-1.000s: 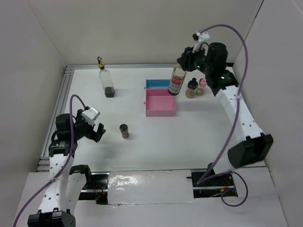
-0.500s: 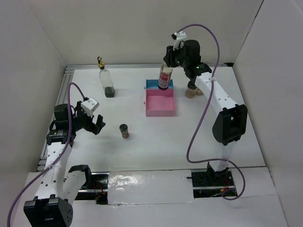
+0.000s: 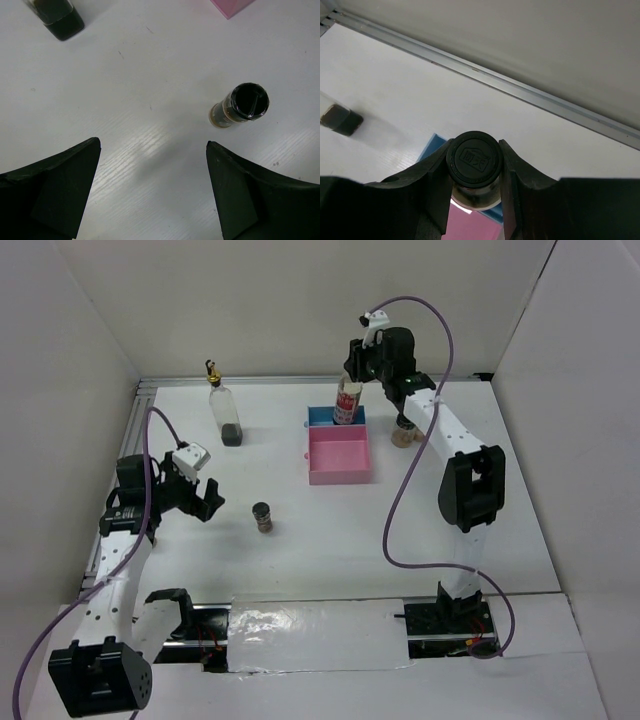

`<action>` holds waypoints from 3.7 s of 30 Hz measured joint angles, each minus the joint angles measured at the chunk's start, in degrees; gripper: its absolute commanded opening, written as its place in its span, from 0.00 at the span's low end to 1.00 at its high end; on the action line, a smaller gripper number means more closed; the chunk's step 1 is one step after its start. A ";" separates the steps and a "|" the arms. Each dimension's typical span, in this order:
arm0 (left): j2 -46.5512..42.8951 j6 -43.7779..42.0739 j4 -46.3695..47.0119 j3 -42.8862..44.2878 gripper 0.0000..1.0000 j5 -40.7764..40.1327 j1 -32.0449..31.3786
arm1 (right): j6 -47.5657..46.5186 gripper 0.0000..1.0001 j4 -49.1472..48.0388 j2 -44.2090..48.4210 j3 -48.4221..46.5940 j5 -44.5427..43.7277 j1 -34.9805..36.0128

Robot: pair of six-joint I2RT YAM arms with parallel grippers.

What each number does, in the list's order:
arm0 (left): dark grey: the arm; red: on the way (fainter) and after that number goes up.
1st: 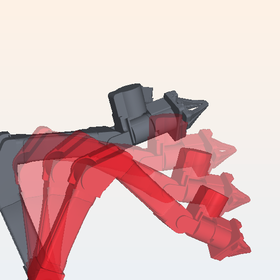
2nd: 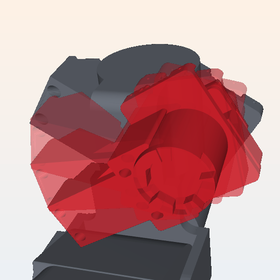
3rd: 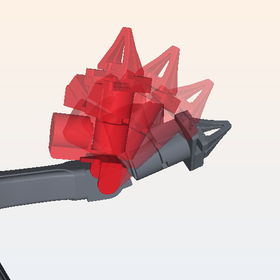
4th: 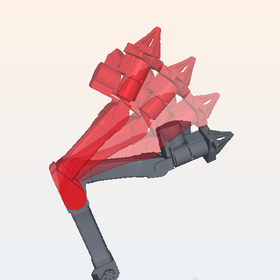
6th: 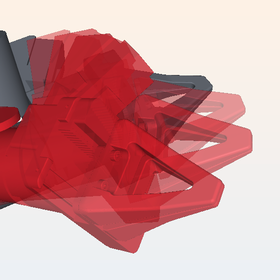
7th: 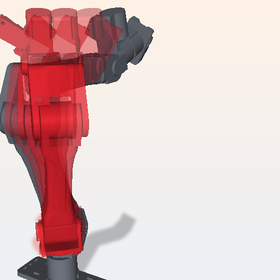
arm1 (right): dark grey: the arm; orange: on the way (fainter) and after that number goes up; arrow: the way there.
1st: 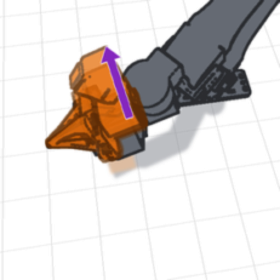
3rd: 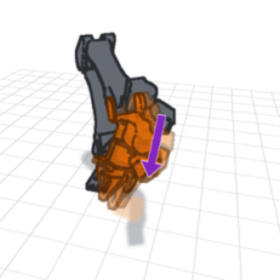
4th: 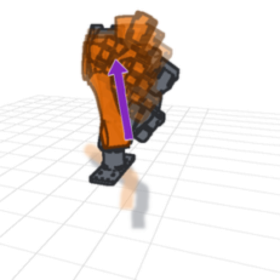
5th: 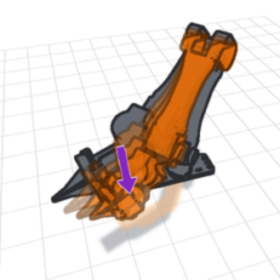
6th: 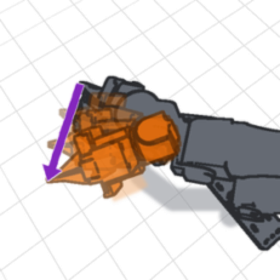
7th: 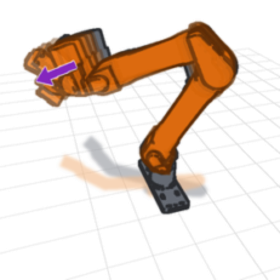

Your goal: Organize the condiment bottles

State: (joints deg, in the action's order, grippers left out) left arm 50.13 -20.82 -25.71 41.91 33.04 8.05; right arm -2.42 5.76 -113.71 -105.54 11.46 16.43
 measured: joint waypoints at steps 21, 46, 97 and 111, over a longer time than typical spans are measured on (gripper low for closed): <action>18.29 9.77 10.80 15.56 0.99 -1.73 -0.79 | -2.16 1.00 -5.49 -1.07 5.92 -5.03 2.60; 50.88 14.99 16.98 49.29 0.93 -19.69 -7.54 | -1.57 1.00 -4.68 3.32 8.81 -9.22 4.09; 65.44 13.55 17.66 78.07 0.00 -23.65 -33.31 | 8.98 1.00 -6.58 26.69 27.36 -14.45 -9.25; 69.20 16.63 23.08 78.58 0.00 -40.54 -39.08 | 8.98 1.00 -6.29 28.22 30.14 -13.49 -10.71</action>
State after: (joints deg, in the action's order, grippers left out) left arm 119.33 -4.19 -2.63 120.49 -7.51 -31.03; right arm 6.57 -0.54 -85.49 -75.40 -2.02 5.72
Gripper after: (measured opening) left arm 0.499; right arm 0.998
